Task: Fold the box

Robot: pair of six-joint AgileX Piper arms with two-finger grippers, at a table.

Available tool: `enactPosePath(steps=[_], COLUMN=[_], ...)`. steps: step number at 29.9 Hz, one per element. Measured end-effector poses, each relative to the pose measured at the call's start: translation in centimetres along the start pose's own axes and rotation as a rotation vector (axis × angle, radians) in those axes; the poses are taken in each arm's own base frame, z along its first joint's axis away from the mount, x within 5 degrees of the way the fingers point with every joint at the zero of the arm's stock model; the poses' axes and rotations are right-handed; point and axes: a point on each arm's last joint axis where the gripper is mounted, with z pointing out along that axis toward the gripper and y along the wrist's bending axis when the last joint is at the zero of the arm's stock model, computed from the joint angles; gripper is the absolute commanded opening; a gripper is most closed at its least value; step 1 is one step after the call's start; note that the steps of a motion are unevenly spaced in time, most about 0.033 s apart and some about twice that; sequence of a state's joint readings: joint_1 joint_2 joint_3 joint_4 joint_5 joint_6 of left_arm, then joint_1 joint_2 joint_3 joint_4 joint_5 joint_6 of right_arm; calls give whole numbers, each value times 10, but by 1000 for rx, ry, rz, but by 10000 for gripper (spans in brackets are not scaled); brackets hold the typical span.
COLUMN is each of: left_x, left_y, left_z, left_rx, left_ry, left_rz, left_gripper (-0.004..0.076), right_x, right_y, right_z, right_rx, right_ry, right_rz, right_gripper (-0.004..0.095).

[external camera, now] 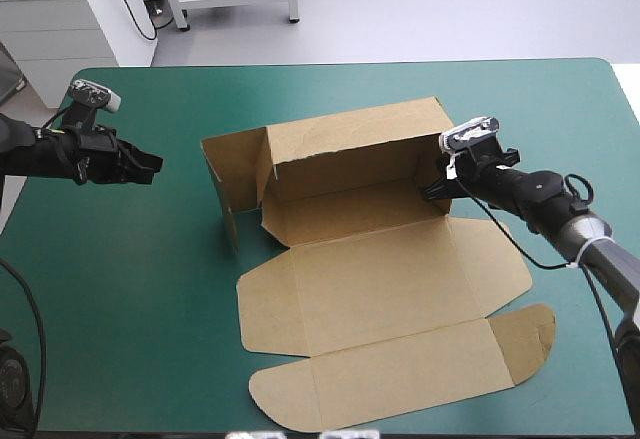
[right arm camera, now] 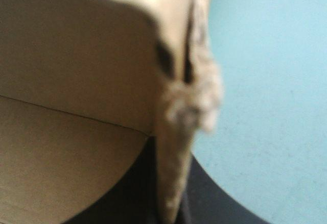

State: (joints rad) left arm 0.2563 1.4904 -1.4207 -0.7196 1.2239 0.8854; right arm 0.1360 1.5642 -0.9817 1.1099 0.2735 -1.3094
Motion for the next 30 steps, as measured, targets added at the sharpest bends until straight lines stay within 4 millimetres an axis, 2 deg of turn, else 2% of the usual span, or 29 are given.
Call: enactPosePath(steps=[7, 11, 16, 19, 25, 30], left_x=[-2, -2, -2, -1, -2, -2], left_y=[1, 2, 1, 1, 1, 1], left_z=[0, 0, 0, 0, 0, 0], left_rx=[-14, -18, -11, -11, -10, -7], left_ry=[-19, -22, -17, -16, -18, -18], left_rz=[0, 0, 0, 0, -1, -2], left_gripper=[-8, -8, -8, -8, -8, -8], right_x=[-21, -40, -69, -78, -83, -79], right_y=[-8, -8, -14, -17, -18, -19], right_z=[-11, -21, -41, -55, -74, -74], right_rx=[-128, -168, -124, -81, -45, -28], right_ry=[111, 175, 241, 329, 472, 521], right_rz=[98, 149, 223, 251, 270, 308], right_gripper=[-18, -18, -18, -18, -14, -14])
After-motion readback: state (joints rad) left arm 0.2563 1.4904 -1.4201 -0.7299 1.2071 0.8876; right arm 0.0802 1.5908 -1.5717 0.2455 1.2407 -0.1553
